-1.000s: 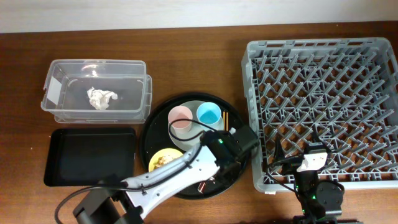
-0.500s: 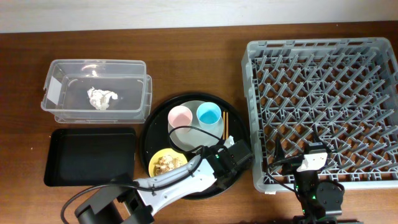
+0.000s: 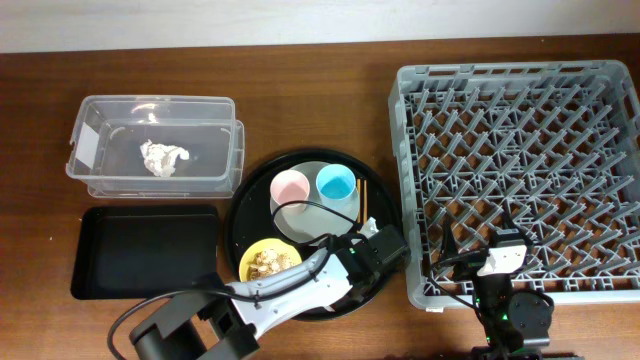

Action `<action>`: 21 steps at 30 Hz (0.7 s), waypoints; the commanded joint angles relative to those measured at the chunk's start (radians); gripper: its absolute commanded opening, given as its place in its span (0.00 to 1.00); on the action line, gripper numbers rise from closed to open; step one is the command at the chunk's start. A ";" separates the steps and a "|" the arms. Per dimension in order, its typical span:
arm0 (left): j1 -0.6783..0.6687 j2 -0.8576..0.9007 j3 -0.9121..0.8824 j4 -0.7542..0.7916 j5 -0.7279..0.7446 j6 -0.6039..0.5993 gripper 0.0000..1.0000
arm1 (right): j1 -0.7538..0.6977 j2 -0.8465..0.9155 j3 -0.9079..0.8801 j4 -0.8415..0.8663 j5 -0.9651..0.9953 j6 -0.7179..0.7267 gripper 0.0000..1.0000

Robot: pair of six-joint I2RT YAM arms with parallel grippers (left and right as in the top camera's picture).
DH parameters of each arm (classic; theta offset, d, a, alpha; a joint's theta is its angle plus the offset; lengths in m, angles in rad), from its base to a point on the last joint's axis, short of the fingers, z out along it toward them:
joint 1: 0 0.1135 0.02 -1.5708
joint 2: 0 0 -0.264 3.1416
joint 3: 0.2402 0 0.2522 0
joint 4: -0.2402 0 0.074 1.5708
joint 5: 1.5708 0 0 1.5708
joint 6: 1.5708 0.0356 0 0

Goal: Sort waste into correct bins and load items into the dishwasher rack
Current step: 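Carry the gold wrapper with the left gripper into the clear bin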

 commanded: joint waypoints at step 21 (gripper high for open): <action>0.968 -0.029 0.379 0.080 -0.081 -0.007 0.08 | -0.004 -0.006 -0.007 0.000 -0.008 0.001 0.98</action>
